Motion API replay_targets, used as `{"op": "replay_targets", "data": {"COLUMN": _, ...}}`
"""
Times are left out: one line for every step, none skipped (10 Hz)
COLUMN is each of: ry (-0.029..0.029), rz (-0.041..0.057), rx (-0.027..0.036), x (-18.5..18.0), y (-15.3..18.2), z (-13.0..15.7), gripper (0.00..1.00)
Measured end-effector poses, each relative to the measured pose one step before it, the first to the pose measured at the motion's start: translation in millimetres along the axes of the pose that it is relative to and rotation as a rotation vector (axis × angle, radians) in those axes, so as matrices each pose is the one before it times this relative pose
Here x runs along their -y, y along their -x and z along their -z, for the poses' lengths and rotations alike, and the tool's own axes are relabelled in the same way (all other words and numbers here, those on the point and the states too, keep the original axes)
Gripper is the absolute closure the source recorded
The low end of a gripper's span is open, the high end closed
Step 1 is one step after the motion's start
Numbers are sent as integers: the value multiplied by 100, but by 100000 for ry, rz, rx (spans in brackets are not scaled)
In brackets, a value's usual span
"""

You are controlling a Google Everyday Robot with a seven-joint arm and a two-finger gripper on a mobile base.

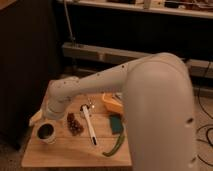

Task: Stack cups into tray

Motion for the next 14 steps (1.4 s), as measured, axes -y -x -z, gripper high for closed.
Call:
{"op": "replay_targets", "data": {"ry": -63, "rz": 506, "rx": -1872, "x": -381, "y": -44, "z": -1537, "gripper": 20}}
{"op": "replay_targets", "data": {"ry": -1077, "rz": -292, "rx": -1366, "x": 140, "y": -118, "z": -1118, "gripper": 20}}
{"op": "replay_targets", "data": {"ry": -1661, "rz": -605, "rx": -1016, "x": 476, "y": -74, "z": -731, "gripper": 20}}
{"op": "replay_targets", "data": {"ry": -2366, "rz": -586, "rx": -1312, "x": 240, "y": -79, "z": -562, "gripper": 23}}
{"op": "replay_targets", "data": {"ry": -2926, "rz": -597, "rx": -1527, "x": 197, "y": -104, "z": -464, "gripper": 31}}
{"op": "replay_targets", "data": {"ry": -1861, "rz": -649, "rx": -1675, "x": 160, "y": -90, "z": -370, "gripper": 42}}
{"op": "replay_targets", "data": {"ry": -1739, "rz": -1237, "rx": -1894, "x": 594, "y": -10, "z": -375, "gripper": 51}}
{"op": "replay_targets", "data": {"ry": -729, "rz": -1173, "rx": -1703, "x": 270, "y": -16, "z": -235, "gripper": 62}}
{"op": "replay_targets", "data": {"ry": -812, "rz": -658, "rx": -1982, "x": 141, "y": -84, "z": -359, "gripper": 72}}
{"op": "replay_targets", "data": {"ry": -835, "rz": -59, "rx": -2148, "x": 15, "y": -136, "z": -375, "gripper": 82}}
{"op": "replay_targets", "data": {"ry": -270, "rz": 37, "rx": -689, "x": 81, "y": -72, "z": -144, "gripper": 92}}
{"op": "replay_targets", "data": {"ry": 37, "rz": 114, "rx": 99, "x": -36, "y": 17, "z": 94, "gripper": 98}}
{"op": "replay_targets", "data": {"ry": 11, "rz": 58, "rx": 0, "x": -22, "y": -7, "z": 18, "gripper": 100}}
{"op": "replay_targets", "data": {"ry": -269, "rz": -57, "rx": -180, "x": 172, "y": -90, "z": 22, "gripper": 100}}
